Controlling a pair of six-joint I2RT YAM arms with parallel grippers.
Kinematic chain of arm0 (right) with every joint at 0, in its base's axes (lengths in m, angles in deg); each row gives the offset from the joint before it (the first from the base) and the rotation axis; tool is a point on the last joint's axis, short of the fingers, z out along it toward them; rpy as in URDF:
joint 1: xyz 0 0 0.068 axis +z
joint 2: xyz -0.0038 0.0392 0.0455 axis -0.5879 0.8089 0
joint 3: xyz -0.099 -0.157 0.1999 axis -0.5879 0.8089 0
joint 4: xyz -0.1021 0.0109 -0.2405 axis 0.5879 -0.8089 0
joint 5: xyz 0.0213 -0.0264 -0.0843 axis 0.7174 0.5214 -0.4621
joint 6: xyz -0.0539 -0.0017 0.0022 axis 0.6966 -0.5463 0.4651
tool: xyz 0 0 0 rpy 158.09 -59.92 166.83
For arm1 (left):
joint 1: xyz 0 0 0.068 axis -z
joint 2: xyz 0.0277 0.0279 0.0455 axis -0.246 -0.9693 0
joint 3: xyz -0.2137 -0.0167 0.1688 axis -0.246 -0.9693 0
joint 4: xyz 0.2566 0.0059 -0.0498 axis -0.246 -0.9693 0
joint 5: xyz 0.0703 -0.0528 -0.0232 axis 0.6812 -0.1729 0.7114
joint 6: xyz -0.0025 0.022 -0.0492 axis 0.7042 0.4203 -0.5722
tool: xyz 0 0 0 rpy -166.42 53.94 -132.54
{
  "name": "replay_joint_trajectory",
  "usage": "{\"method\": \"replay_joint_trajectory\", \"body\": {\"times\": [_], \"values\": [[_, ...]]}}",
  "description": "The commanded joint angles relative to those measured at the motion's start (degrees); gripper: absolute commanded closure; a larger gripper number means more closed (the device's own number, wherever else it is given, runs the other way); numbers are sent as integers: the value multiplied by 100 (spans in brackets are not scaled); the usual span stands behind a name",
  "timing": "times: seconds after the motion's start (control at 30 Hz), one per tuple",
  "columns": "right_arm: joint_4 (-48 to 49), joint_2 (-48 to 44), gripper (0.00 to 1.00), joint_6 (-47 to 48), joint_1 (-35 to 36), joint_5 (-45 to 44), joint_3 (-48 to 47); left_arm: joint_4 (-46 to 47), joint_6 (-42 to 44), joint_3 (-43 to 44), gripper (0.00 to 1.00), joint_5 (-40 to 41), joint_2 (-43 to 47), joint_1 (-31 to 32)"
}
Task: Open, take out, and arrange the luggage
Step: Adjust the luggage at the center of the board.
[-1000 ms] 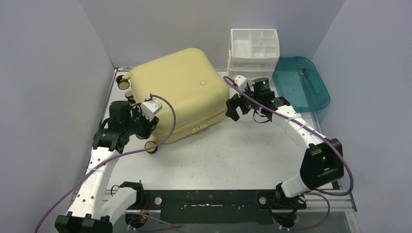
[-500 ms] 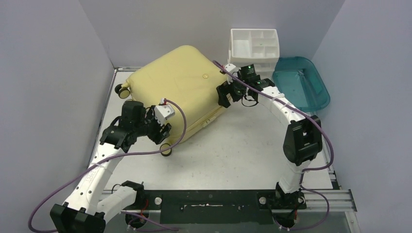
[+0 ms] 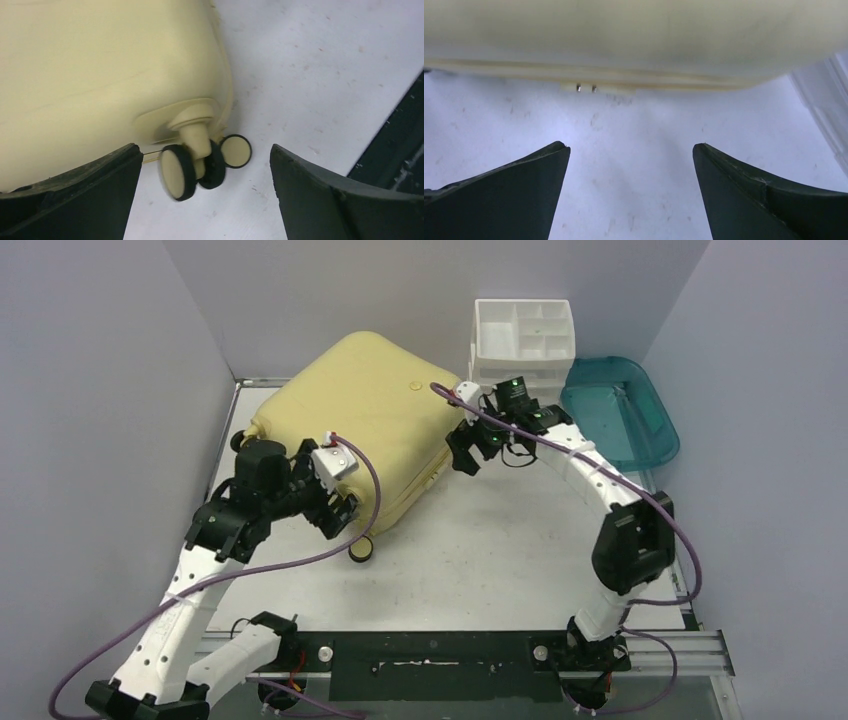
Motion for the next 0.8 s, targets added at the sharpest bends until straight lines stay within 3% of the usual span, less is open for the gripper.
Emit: {"method": "replay_joint_trajectory", "body": {"times": [0.0,0.13,0.23,0.43,0.5,0.6,0.77], "values": [[79,-1423,0,547,-416,409,851,562,-580,724,3,1569,232,-157],[264,-2180,0,789,-608,472,1947,574,-687,1157,3,2780,-187,-425],[645,-2538,0,764,-662,338,2661,617,-655,1435,3,2754,-491,-1096],[852,-2601,0,597,-899,479,2895,675,-407,1881,3,1303,-1364,-3488],[890,-2599,0,572,-897,534,2941,671,-219,1935,3,689,-1674,-4001],[950,-2558,0,572,-904,644,3054,807,109,1842,3,126,-2004,-4350],[960,-2398,0,563,-905,671,3090,1000,788,1627,3,-620,-2183,-4419]]}}
